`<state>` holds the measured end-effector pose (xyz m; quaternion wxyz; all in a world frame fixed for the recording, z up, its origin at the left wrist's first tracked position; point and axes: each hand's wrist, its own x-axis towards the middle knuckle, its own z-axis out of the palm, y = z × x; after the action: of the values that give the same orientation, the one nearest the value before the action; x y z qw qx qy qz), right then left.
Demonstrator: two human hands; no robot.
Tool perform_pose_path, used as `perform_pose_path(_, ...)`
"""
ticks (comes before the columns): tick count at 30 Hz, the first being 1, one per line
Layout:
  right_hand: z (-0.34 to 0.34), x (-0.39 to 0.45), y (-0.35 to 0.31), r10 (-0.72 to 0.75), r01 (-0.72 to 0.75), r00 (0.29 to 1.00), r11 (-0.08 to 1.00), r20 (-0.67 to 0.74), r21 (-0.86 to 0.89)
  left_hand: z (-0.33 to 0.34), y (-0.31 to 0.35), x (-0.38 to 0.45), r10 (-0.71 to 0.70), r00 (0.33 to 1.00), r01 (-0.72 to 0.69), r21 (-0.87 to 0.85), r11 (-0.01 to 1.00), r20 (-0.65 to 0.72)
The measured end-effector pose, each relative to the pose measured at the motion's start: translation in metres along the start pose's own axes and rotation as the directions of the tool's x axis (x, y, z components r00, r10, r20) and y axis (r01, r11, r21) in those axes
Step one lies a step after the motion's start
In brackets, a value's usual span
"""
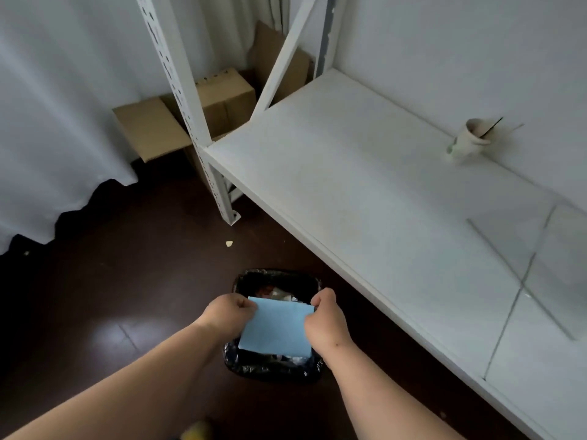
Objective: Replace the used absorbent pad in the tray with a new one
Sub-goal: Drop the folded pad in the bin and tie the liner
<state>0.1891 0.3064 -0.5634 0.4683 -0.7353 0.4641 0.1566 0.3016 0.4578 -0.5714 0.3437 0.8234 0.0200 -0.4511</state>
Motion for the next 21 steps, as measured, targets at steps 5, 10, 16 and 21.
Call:
perform_pose_path(5, 0.047, 0.059, 0.038, 0.010, -0.007, 0.999, 0.999, 0.043, -0.053, 0.029, -0.032, 0.058, -0.011, 0.999, 0.008, 0.080, 0.997, 0.032)
perform_pose_path(10, 0.082, 0.111, 0.064, 0.035, -0.029, 0.997, 0.995, 0.064, -0.097, 0.053, -0.056, 0.108, -0.006, 0.998, -0.003, 0.125, 0.992, 0.068)
perform_pose_path(16, 0.106, 0.138, 0.078, 0.053, -0.041, 0.996, 0.983, 0.067, -0.179, 0.071, -0.070, 0.131, -0.001, 0.997, -0.014, 0.195, 0.981, 0.073)
perform_pose_path(21, 0.100, 0.133, 0.066, 0.094, -0.058, 0.992, 0.934, 0.086, -0.352, 0.071, -0.072, 0.132, 0.014, 0.999, -0.025, 0.226, 0.974, 0.048)
